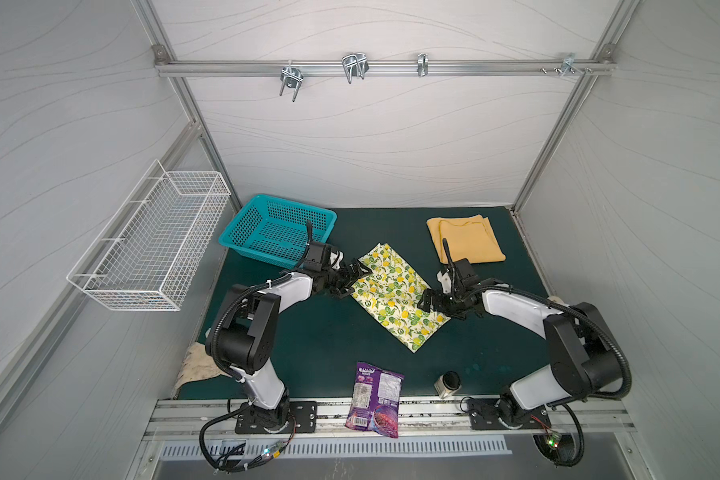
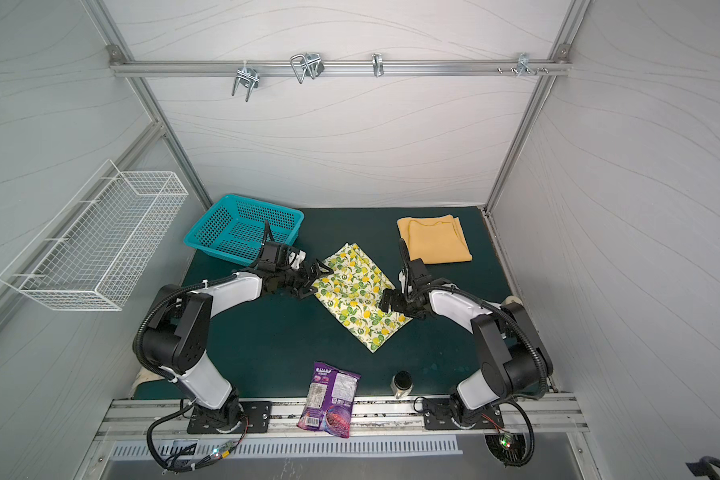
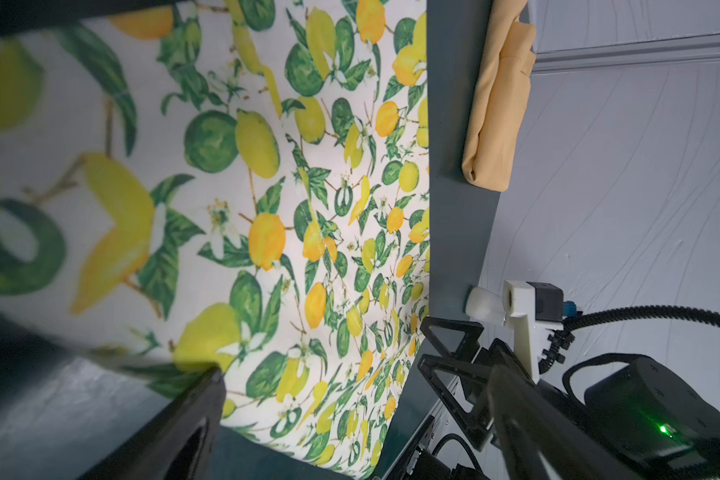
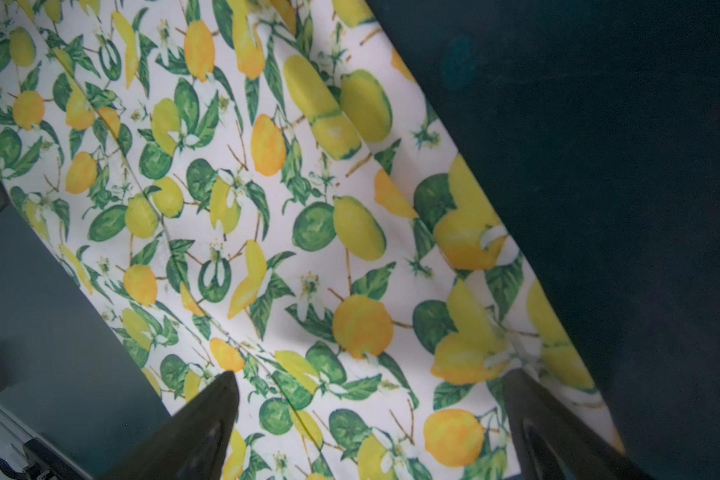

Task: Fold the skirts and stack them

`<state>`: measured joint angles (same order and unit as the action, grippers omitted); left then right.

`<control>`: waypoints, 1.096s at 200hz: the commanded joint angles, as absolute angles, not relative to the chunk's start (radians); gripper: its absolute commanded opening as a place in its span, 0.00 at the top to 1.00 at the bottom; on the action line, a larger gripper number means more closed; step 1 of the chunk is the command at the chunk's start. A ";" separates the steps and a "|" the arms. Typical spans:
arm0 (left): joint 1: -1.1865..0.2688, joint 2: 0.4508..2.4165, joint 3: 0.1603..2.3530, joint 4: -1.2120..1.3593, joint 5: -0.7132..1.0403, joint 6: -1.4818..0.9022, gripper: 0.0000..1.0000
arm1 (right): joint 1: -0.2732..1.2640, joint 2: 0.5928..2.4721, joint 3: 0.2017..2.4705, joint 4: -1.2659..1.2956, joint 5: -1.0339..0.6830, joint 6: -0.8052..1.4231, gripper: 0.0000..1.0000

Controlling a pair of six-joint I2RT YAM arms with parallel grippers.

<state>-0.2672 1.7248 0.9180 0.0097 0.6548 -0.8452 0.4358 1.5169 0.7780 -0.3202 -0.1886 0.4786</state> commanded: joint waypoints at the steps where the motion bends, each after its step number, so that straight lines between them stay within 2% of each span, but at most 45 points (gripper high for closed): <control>1: -0.264 1.773 0.953 0.063 0.664 -0.853 0.01 | 0.426 1.570 0.740 -0.329 -0.172 0.465 0.01; 69: -0.221 1.821 0.984 0.027 0.644 -0.836 0.01 | 0.411 1.580 0.765 -0.349 -0.160 0.455 0.01; 162: -0.184 1.875 1.057 -0.025 0.571 -0.830 0.01 | 0.398 1.699 0.849 -0.385 -0.128 0.416 0.01; 219: -0.215 1.763 0.879 0.070 0.503 -0.862 0.01 | 0.380 1.827 1.037 -0.479 -0.111 0.370 0.01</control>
